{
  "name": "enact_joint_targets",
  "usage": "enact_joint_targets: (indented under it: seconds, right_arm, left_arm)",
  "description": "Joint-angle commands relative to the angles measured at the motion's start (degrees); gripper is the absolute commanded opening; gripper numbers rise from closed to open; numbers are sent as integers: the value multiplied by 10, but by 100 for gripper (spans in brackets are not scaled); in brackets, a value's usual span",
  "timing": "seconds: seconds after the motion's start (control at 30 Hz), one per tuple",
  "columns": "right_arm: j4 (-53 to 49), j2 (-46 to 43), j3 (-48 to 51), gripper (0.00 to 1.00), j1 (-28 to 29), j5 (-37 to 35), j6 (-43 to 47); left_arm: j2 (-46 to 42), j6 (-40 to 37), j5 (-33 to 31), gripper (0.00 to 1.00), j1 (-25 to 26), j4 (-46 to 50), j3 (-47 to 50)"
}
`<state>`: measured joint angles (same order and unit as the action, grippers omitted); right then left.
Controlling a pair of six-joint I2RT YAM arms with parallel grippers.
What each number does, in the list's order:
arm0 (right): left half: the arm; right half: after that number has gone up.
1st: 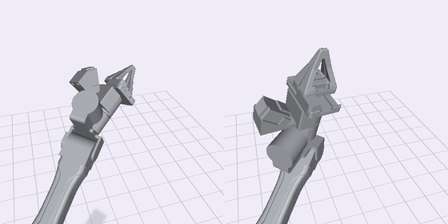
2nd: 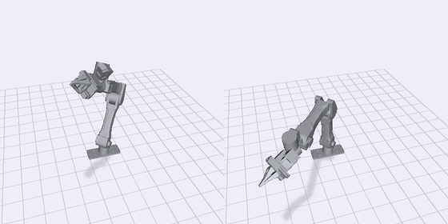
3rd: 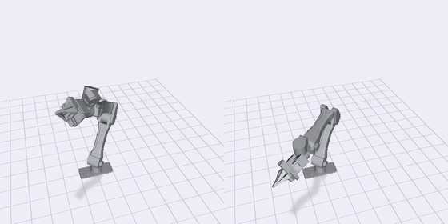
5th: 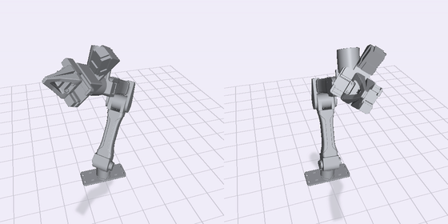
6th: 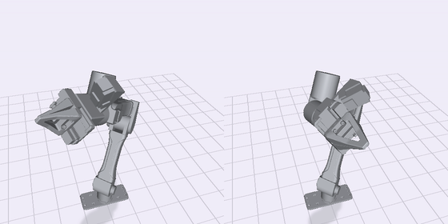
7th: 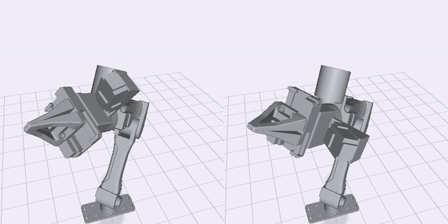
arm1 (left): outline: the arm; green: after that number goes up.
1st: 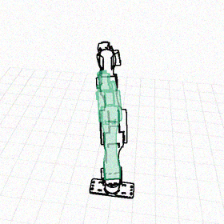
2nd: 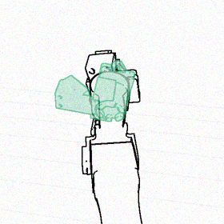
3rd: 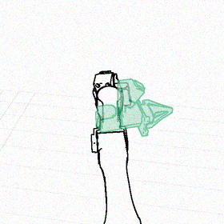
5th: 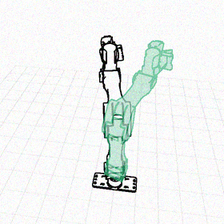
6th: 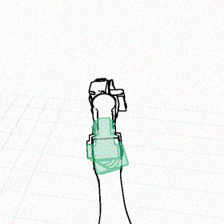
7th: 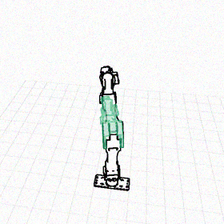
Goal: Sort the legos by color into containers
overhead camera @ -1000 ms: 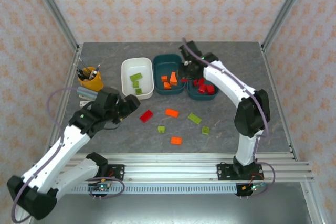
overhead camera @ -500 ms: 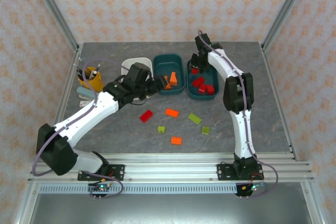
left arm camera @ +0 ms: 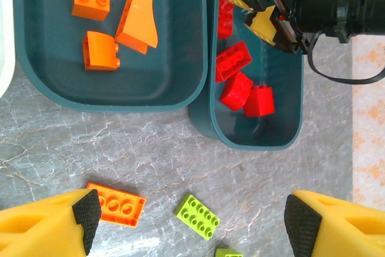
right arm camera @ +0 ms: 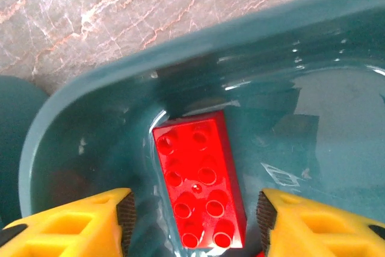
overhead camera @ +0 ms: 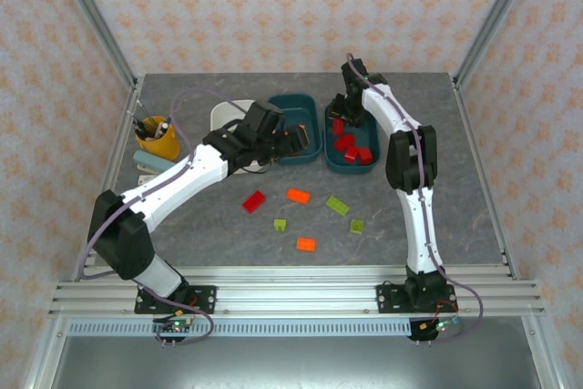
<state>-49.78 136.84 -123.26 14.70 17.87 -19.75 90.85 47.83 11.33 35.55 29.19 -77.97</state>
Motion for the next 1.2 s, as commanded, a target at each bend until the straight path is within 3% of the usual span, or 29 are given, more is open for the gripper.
enact_joint_targets:
  seconds: [0.0, 0.23, 0.4, 0.7, 0.97, 1.17]
  right_arm:
    - [10, -96, 35, 58, 2, -11, -2]
    - [92, -307, 240, 54, 28, -33, -8]
    - [135, -450, 414, 55, 71, 0, -6]
    - [141, -639, 664, 71, 168, 93, -38]
    - [137, -732, 758, 74, 180, 105, -72]
    - [139, -731, 755, 73, 180, 101, -77]
  left_arm:
    - [9, -40, -15, 82, 15, 56, -30]
    - [43, -53, -32, 81, 46, 144, -45]
    - [48, -35, -50, 78, 63, 200, -22]
    - [28, -34, -40, 82, 96, 230, 80]
    - [70, -42, -17, 84, 103, 207, 102]
    - [96, -48, -4, 71, 104, 176, 109]
